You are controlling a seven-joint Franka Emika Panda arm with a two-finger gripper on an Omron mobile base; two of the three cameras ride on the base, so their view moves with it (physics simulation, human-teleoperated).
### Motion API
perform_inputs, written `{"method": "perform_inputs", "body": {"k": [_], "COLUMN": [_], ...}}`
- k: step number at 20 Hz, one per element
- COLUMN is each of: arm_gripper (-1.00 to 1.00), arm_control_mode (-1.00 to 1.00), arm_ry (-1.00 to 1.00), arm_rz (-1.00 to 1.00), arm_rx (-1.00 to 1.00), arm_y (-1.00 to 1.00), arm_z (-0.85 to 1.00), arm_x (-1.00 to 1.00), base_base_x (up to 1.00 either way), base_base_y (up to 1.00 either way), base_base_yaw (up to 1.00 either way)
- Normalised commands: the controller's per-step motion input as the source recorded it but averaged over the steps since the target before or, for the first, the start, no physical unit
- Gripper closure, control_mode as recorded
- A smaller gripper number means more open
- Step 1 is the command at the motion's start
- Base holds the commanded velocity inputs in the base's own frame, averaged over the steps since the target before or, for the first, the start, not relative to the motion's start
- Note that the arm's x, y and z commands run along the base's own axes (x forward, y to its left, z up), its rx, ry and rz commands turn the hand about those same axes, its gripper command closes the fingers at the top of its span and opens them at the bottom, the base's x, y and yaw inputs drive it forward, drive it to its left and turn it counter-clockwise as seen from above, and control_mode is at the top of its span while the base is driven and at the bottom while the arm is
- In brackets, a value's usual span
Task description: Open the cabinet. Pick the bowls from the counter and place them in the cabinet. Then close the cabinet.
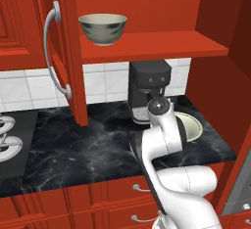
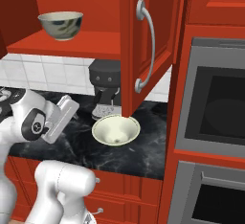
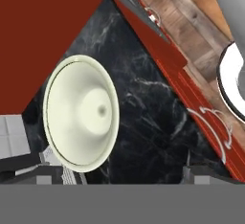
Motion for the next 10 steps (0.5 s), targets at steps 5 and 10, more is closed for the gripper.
{"method": "perform_inputs", "body": {"k": [5, 10], "arm_gripper": [-1.00, -1.00], "arm_control_mode": [-1.00, -1.00], "arm_ry": [-0.18, -0.13], "arm_rz": [0.00, 0.00], "arm_rx": [-0.05, -0.02], "arm_y": [0.00, 0.00], "arm_z": [-0.30, -0.30], "arm_x": [0.22, 0.19], "base_base_x": [0.00, 0.00], "base_base_y": [0.00, 0.00], "base_base_yaw": [0.00, 0.00]}}
